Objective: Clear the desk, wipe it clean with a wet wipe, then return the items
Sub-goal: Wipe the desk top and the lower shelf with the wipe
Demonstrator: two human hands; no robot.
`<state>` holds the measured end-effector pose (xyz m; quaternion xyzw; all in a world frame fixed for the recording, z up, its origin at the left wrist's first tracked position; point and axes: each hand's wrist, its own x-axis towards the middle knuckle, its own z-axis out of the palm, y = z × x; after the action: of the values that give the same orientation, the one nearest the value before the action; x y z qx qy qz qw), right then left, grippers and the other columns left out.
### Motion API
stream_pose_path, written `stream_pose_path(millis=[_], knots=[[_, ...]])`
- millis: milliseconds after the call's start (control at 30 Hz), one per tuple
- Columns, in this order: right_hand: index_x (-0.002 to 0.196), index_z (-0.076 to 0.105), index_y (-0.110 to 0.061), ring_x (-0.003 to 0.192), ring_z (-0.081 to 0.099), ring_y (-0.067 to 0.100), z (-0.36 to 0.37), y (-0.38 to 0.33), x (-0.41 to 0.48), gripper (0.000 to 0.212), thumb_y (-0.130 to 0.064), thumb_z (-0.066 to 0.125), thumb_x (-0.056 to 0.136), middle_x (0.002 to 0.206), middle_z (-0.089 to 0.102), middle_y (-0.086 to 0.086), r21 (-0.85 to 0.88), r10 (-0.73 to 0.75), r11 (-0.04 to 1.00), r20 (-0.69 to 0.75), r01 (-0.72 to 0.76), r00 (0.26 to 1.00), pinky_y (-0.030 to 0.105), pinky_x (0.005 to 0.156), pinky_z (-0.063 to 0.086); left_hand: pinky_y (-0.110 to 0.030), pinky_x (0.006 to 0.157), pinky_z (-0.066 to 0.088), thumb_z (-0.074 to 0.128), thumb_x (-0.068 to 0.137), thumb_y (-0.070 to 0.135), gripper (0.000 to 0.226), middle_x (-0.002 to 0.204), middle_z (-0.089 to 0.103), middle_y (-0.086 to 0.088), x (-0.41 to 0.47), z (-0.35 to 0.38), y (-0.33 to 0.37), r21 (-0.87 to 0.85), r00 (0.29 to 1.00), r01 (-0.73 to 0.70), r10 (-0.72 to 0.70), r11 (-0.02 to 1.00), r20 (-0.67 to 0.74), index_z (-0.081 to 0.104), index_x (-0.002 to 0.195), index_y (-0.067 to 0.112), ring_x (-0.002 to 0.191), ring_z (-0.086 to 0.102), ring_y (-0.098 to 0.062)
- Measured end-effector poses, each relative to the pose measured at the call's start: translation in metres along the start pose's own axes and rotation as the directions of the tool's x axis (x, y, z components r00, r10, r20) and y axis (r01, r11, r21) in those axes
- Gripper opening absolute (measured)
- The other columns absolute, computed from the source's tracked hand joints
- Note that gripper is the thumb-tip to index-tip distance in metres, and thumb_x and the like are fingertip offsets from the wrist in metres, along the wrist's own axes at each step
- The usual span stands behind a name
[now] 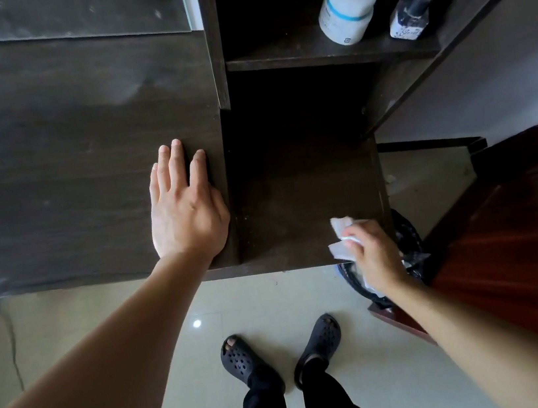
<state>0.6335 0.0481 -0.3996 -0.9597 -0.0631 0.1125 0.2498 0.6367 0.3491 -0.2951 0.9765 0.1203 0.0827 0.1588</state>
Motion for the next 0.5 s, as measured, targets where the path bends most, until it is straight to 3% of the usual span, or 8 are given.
stream_pose_path(millis=[67,133,300,333,433,500], knots=[[0.098,0.065,-0.007,0.093,0.058,0.037,-0.011,0.017,0.001,0.018,0.001,0.061,0.083,0.106,0.054,0.018,0.008,0.232,0.973,-0.107,-0.232,0.967,0.028,0.071,0.037,-0.049,0.116,0.019,0.040,0.089,0.014,0.047,0.147,0.033,-0.027,0.000,0.000,-0.001,0.000,1.000,-0.004,0.004,1.000,0.003,0.046,0.133,0.001,0.139,0.024,-0.043],[0.103,0.063,-0.006,0.095,0.055,0.040,0.003,0.000,-0.003,0.021,0.000,0.058,0.084,0.109,0.052,0.021,-0.003,0.312,0.948,-0.172,-0.318,0.934,0.032,0.073,0.040,-0.049,0.116,0.018,0.040,0.090,0.014,0.046,0.148,0.032,-0.026,-0.001,-0.001,-0.002,-0.014,1.000,-0.011,0.011,1.000,0.020,0.046,0.133,0.002,0.140,0.023,-0.043],[0.113,0.063,-0.013,0.100,0.051,0.025,0.076,-0.108,-0.032,0.028,-0.008,0.055,0.087,0.106,0.052,0.006,0.134,0.064,0.989,-0.031,-0.059,0.997,0.021,0.078,0.040,-0.050,0.115,0.022,0.035,0.090,0.017,0.047,0.147,0.035,-0.024,-0.014,-0.014,-0.027,-0.013,0.987,-0.129,0.130,0.992,0.093,0.049,0.133,0.002,0.139,0.027,-0.040],[0.112,0.064,-0.013,0.098,0.051,0.027,0.082,-0.120,-0.036,0.029,-0.006,0.056,0.084,0.103,0.053,0.007,0.126,-0.008,0.992,0.007,0.007,1.000,0.024,0.078,0.043,-0.050,0.114,0.023,0.034,0.090,0.018,0.048,0.148,0.035,-0.023,-0.021,-0.019,-0.037,0.000,0.986,-0.136,0.135,0.991,0.100,0.048,0.133,0.003,0.139,0.027,-0.039],[0.111,0.067,-0.014,0.097,0.055,0.028,0.069,-0.105,-0.029,0.034,-0.001,0.062,0.080,0.102,0.057,0.011,0.096,-0.232,0.971,0.161,0.218,0.959,0.031,0.078,0.048,-0.051,0.114,0.022,0.032,0.089,0.021,0.050,0.149,0.034,-0.021,-0.037,-0.033,-0.064,0.033,0.992,-0.094,0.091,0.995,0.084,0.046,0.135,0.005,0.140,0.025,-0.038],[0.108,0.069,-0.016,0.097,0.058,0.027,0.046,-0.072,-0.007,0.030,-0.002,0.062,0.083,0.104,0.058,0.011,0.071,-0.182,0.982,0.103,0.175,0.978,0.027,0.078,0.044,-0.051,0.114,0.022,0.032,0.088,0.022,0.051,0.149,0.034,-0.021,-0.042,-0.034,-0.071,0.061,0.995,-0.083,0.079,0.995,0.067,0.046,0.134,0.005,0.140,0.025,-0.038]])
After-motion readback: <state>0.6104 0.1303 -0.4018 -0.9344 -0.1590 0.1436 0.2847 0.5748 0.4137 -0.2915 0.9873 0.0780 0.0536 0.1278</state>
